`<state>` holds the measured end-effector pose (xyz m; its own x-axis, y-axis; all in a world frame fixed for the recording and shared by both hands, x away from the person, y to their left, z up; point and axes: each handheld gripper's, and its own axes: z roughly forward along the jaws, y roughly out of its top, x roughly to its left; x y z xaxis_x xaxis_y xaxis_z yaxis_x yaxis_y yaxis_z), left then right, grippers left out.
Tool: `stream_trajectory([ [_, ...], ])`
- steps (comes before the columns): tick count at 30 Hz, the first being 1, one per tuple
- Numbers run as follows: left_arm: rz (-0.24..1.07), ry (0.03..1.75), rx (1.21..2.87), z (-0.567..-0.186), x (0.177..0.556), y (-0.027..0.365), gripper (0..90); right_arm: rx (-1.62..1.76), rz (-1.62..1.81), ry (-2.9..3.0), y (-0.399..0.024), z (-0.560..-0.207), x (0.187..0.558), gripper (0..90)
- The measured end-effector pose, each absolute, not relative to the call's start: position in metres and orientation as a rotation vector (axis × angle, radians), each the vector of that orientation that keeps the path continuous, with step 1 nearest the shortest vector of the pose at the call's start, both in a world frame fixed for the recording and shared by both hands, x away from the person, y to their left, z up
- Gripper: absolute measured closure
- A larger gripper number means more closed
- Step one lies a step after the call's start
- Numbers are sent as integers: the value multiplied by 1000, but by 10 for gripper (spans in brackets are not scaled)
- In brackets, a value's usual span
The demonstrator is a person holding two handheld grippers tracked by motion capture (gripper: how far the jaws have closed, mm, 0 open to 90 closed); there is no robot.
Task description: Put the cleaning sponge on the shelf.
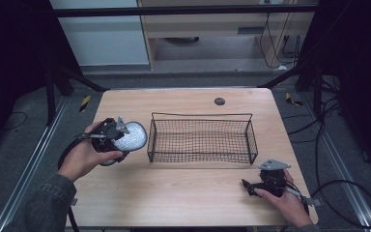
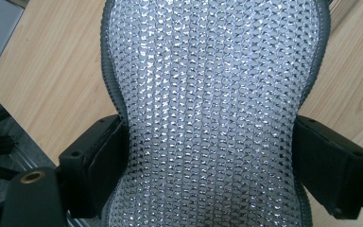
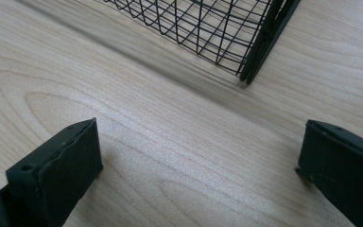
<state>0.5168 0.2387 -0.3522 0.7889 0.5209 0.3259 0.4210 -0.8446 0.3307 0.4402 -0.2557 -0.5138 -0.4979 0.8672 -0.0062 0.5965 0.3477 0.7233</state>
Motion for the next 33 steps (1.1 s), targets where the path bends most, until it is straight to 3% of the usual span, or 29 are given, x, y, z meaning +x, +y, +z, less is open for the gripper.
stream_trajectory([
  [33,643,596,2712,-317,554,180,143,1275,944,2235,-256,-514,441,4],
])
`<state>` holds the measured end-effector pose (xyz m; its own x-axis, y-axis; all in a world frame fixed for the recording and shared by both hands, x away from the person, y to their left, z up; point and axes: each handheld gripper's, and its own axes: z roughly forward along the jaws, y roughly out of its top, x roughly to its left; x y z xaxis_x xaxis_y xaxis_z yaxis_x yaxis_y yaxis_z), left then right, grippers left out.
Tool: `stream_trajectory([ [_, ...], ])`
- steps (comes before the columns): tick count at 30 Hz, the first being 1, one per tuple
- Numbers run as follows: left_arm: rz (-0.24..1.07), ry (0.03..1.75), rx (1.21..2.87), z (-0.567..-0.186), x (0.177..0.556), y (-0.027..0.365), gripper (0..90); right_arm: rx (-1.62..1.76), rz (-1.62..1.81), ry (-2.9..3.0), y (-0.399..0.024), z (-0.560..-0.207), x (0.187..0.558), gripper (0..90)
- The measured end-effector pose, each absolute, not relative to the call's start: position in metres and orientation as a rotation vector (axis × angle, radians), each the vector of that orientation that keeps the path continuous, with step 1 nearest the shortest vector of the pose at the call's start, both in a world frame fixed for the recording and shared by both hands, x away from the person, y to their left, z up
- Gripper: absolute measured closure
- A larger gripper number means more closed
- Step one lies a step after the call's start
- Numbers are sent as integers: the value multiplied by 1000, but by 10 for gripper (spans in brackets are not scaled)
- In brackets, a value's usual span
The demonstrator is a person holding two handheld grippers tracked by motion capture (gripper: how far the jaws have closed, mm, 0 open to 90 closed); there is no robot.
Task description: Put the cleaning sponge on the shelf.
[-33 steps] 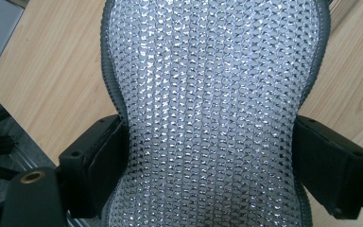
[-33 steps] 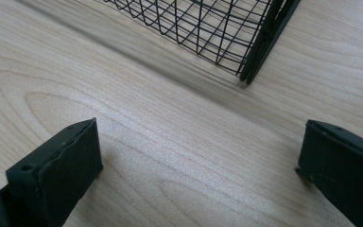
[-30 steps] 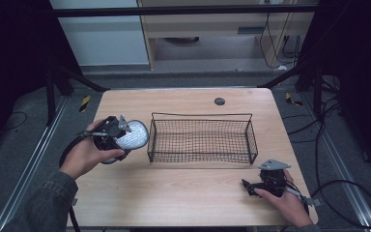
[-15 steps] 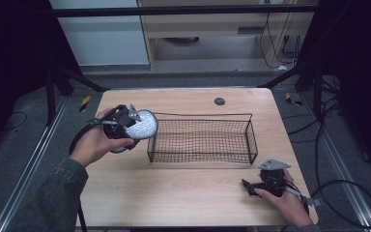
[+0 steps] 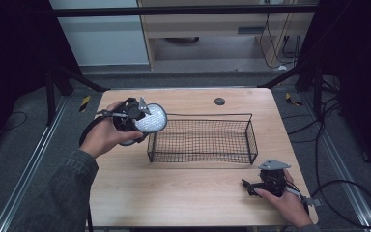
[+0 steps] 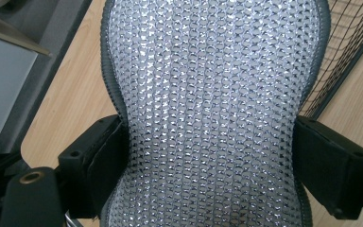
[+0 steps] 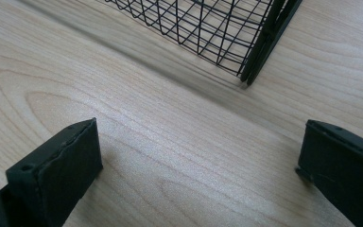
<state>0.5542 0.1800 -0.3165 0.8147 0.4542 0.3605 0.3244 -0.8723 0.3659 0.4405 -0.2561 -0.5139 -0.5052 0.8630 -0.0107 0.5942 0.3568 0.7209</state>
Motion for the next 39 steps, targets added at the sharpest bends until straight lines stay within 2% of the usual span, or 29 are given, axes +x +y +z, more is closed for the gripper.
stream_trajectory([
  [13,646,534,2711,-307,563,151,143,1274,946,2235,-256,-514,441,4],
  [39,640,443,2721,-314,572,111,139,1272,943,2237,-256,-514,441,4],
])
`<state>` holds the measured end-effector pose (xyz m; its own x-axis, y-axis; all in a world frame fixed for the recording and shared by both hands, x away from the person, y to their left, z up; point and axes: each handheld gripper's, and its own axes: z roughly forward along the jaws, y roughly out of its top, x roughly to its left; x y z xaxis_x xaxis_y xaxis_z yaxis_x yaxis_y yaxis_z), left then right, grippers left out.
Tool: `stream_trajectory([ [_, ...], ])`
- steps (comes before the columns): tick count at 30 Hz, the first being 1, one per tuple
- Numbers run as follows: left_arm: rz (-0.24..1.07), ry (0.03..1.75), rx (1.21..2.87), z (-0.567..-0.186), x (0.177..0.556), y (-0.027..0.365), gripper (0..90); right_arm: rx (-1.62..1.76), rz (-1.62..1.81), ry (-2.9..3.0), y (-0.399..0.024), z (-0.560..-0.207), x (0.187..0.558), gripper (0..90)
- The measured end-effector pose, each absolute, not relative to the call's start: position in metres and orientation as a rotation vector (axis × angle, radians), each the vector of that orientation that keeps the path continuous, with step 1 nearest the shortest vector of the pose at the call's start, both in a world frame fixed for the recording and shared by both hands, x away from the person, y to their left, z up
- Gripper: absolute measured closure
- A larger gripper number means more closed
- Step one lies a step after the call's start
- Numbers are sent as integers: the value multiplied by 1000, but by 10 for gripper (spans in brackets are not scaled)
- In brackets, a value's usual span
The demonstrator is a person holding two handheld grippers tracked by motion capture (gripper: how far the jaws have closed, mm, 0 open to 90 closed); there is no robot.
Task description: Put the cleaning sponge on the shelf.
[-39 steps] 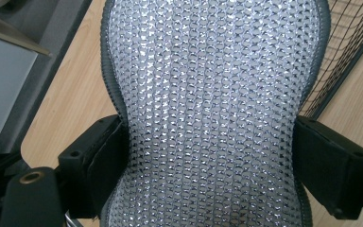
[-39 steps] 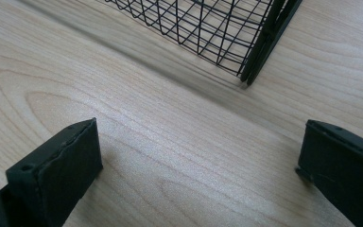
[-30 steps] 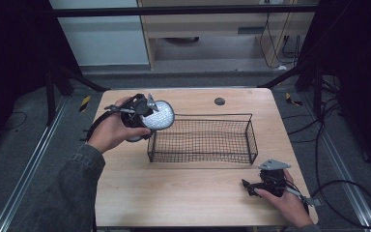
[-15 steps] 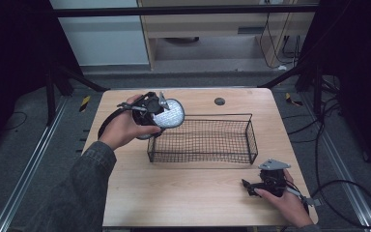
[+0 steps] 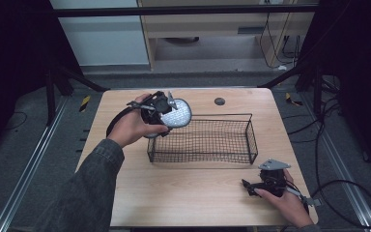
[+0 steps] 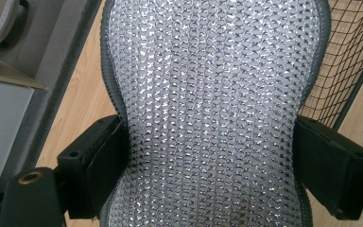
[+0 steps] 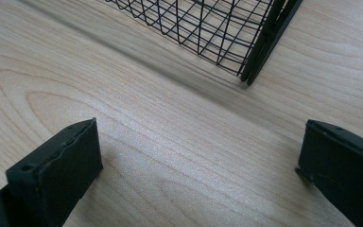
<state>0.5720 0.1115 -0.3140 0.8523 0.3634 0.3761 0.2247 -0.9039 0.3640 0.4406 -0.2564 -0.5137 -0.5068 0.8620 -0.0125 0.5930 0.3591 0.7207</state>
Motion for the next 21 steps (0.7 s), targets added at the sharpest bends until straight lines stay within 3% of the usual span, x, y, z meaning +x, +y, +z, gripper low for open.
stream_trajectory([
  [21,611,374,2757,-335,582,88,137,1270,943,2241,-257,-514,440,4],
])
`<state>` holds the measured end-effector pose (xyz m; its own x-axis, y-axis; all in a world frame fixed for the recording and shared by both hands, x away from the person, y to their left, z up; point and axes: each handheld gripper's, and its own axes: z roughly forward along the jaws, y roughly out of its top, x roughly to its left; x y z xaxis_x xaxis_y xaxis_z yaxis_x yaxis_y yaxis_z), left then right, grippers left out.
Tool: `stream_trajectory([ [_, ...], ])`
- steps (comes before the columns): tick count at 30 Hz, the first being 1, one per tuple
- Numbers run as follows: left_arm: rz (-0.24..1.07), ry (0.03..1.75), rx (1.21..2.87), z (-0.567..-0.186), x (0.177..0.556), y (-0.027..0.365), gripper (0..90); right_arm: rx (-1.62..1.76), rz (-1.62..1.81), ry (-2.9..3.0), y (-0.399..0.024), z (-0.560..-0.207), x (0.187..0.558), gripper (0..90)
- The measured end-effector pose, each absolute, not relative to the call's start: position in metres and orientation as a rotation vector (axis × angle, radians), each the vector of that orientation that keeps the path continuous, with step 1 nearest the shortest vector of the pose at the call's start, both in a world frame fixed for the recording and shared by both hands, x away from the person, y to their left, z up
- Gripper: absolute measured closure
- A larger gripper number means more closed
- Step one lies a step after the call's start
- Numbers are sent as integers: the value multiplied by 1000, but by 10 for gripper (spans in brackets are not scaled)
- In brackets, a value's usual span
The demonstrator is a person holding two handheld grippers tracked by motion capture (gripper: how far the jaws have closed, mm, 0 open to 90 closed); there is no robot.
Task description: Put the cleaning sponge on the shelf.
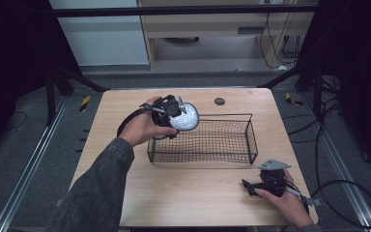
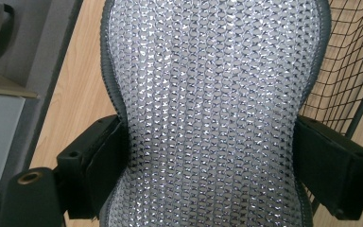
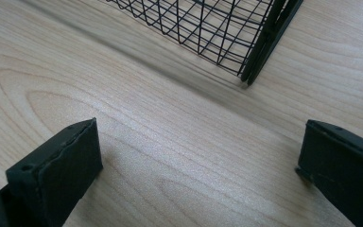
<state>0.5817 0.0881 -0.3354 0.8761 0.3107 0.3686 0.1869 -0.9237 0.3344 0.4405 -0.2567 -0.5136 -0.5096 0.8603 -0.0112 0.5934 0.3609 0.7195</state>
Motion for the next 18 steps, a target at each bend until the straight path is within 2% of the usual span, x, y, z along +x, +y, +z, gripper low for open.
stream_trajectory([
  [18,579,309,2794,-353,582,76,139,1268,945,2241,-257,-514,441,4],
])
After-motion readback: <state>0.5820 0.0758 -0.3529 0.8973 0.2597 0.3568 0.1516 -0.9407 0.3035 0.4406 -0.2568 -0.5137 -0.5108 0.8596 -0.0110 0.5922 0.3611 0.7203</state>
